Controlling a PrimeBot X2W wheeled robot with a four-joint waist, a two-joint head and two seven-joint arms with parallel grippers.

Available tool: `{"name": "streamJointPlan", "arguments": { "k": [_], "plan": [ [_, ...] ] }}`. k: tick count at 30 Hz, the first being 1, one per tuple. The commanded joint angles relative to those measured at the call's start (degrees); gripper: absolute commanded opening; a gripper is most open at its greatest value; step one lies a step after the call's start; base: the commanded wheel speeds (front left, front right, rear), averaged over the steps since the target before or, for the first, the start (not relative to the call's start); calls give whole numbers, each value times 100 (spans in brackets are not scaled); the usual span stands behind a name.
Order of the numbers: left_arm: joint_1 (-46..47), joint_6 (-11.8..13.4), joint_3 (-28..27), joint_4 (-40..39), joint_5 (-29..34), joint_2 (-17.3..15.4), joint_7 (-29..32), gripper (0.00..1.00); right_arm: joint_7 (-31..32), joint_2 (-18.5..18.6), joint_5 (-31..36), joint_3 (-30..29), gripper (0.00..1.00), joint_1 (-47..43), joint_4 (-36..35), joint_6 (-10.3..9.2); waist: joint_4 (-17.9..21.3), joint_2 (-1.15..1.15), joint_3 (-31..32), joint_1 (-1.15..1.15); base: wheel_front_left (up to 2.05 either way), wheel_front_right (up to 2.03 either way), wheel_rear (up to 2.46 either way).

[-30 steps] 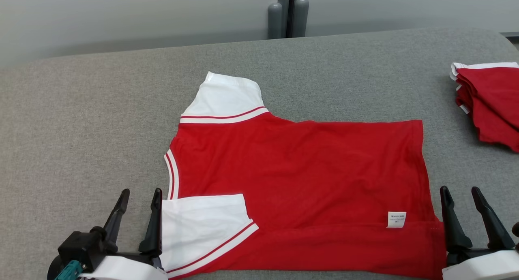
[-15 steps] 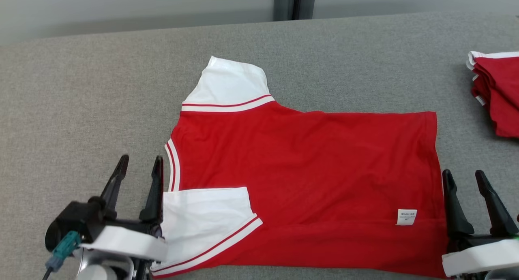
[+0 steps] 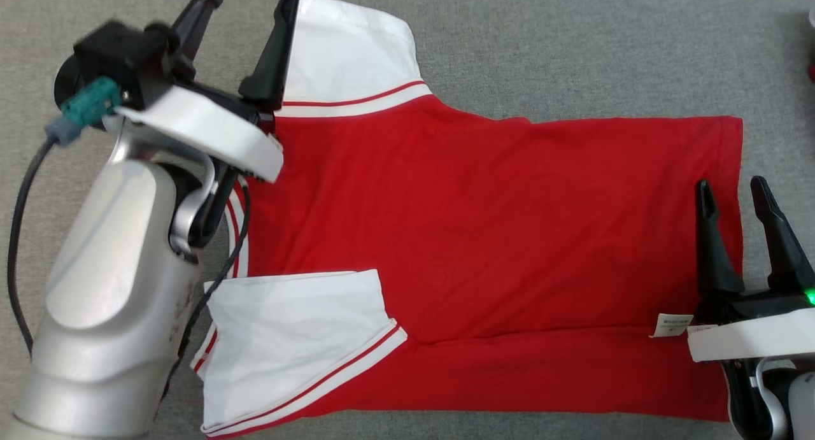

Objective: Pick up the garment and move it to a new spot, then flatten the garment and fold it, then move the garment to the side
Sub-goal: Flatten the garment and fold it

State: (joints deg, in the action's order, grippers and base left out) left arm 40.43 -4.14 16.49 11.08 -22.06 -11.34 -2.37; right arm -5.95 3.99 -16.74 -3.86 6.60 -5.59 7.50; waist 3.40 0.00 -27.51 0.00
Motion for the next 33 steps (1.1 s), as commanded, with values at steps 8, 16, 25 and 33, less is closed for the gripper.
{"name": "streamJointPlan", "arguments": {
  "k": [8,16,25,33],
  "plan": [
    [1666,-291,296,2165,-449,0,776,100,-208,3,-29,206,100,417,153,-1,416,0,-662,0,0,0,0],
    [2285,-331,403,3655,-616,-5,1059,100,-320,3,-144,237,100,495,328,-1,531,0,-719,0,0,0,0],
    [2480,-346,813,4129,-801,78,854,0,-276,166,-307,81,100,633,420,-1,530,0,-640,0,0,0,0],
    [2644,-336,1188,4277,-1113,36,553,0,139,624,-679,-50,100,1000,626,0,473,0,-559,0,0,0,0]
  ]
}}
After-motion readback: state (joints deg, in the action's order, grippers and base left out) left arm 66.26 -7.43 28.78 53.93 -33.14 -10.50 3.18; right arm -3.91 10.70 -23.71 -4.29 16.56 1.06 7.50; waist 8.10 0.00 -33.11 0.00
